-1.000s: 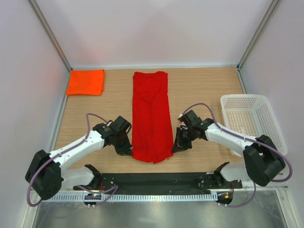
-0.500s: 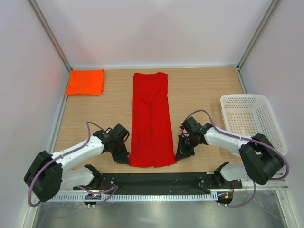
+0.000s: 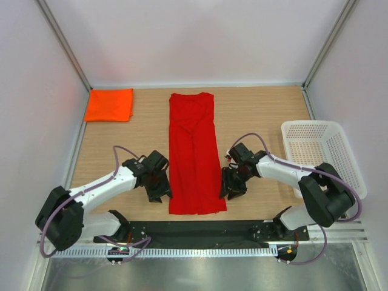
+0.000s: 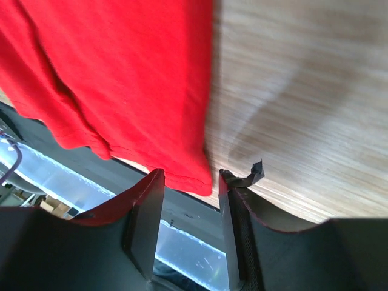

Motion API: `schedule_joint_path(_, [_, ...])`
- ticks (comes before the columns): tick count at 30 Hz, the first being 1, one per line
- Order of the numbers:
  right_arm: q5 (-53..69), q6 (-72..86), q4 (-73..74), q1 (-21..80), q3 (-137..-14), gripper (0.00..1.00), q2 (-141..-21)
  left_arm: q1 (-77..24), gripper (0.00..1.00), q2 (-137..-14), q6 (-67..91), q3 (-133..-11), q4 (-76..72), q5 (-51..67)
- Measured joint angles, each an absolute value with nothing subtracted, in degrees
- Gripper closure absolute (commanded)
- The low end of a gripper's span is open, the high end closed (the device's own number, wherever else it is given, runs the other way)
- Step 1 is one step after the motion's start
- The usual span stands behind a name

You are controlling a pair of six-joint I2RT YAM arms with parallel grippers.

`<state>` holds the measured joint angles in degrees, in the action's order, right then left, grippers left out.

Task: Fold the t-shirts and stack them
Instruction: Fold the tshirt

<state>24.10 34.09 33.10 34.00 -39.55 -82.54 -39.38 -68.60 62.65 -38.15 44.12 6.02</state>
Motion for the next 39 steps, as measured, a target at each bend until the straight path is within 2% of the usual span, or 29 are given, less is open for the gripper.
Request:
schedule_joint_path(6, [24.1,32.6,32.1,33.7,-41.6,0.53,-86.1,-39.4,0.53,-77.7,59.4,-38.9,40.6,6.0])
schedule_joint_path(15, [27.1,31.3,29.8,33.5,-41.7,0.57,-88.8,-39.4,0.6,-80.9,55.9,-39.4,36.4,8.8])
schedule_joint_path(17, [28.3,31.2,28.6,33.5,-41.6,0.62,-89.4,-39.4,0.64,-80.9,55.5,-39.3,35.3,9.2])
schedule_joint_path(18, [28.8,31.2,27.8,33.5,-41.4,0.65,-89.6,-39.4,0.72,-80.9,55.3,-39.2,34.6,9.3])
schedule_joint_path(20, [29.7,31.1,26.2,33.5,-40.7,0.8,-89.8,-39.4,0.82,-80.9,55.1,-38.7,33.3,9.6])
schedule_joint_path(21, [30.0,31.0,25.2,33.5,-40.1,0.9,-89.8,-39.4,0.95,-80.9,55.2,-38.4,32.8,9.8])
schedule_joint_path(22, [30.2,31.0,24.3,33.5,-39.6,0.99,-89.8,-39.4,1.0,-80.6,55.3,-38.0,32.4,10.0])
schedule_joint_path(31, [30.2,33.4,22.8,32.1,-38.5,0.99,-82.3,-39.0,1.0,-70.1,54.9,-39.1,32.5,8.0])
schedule_joint_path(35, [30.4,34.2,24.3,28.8,-45.8,0.99,-81.9,-36.1,1.0,-70.2,54.2,-48.1,33.7,7.5])
schedule_joint_path(39, [31.2,33.8,25.3,25.3,-55.6,0.99,-85.2,-29.1,1.0,-73.6,52.3,-55.4,32.9,8.5])
